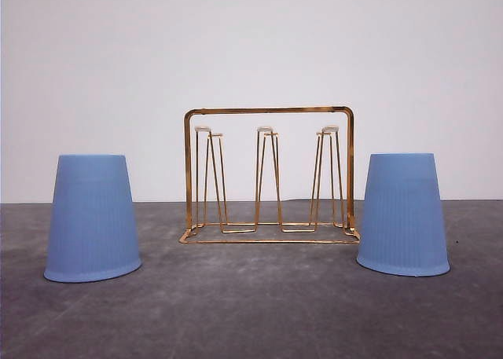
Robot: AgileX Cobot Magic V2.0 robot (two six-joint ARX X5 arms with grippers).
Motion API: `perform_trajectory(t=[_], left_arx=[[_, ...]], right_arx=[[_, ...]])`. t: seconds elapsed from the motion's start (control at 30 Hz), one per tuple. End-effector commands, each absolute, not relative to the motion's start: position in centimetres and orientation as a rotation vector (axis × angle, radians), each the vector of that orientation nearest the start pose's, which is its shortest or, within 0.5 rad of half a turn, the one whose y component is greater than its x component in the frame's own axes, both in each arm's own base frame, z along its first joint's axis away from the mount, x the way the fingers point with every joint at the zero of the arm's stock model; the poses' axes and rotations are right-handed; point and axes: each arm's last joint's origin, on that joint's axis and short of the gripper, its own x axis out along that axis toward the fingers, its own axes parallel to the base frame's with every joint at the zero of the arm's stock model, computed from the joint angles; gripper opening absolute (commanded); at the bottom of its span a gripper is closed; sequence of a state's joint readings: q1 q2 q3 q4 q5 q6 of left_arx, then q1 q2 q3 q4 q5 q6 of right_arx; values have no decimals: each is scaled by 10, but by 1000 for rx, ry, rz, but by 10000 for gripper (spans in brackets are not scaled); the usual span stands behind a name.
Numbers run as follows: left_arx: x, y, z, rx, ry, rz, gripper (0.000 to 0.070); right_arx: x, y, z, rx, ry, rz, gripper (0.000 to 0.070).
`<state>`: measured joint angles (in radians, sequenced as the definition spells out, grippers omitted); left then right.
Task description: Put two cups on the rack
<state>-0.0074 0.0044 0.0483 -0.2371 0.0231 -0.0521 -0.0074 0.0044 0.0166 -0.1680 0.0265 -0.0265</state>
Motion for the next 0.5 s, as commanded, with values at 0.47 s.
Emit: perform_trajectory(t=[0.47], left_arx=[[93, -1, 152, -46, 220, -20, 15]], right_arx=[[96, -1, 152, -28, 149, -32, 7]])
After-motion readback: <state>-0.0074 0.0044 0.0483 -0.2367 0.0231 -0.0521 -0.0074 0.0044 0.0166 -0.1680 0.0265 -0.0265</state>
